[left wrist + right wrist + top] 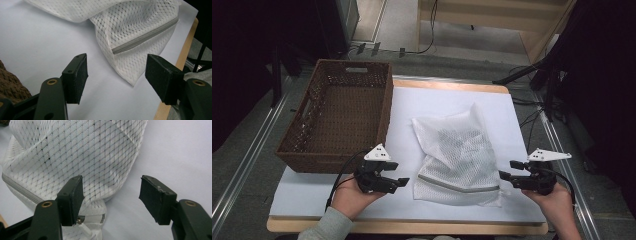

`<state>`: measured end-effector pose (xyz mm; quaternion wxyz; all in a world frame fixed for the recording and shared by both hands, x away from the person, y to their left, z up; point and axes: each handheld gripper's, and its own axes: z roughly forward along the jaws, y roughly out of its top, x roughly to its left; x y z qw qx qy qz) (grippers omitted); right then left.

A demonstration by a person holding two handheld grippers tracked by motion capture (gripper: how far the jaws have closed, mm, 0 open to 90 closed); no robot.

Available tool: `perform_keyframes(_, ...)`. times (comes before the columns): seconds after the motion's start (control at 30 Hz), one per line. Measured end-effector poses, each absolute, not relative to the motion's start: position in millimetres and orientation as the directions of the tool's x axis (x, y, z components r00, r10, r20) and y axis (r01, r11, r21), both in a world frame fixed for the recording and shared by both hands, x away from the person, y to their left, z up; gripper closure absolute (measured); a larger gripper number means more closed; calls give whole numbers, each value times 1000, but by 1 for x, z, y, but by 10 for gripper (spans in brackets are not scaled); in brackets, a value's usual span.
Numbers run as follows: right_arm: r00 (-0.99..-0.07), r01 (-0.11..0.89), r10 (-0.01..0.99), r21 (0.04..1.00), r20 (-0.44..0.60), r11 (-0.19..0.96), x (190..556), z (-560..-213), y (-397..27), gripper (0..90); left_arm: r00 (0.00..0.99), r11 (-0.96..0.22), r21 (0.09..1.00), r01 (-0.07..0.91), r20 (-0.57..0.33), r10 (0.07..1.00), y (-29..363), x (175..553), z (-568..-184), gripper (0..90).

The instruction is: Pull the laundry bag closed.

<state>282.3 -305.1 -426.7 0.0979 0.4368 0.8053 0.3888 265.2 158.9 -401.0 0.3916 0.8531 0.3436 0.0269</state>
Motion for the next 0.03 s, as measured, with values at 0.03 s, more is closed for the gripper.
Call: perform_keyframes(0.03,-599,628,779,711,182,316,282,-427,-305,364,762,-463,681,568,-222,608,159,265,-401,347)
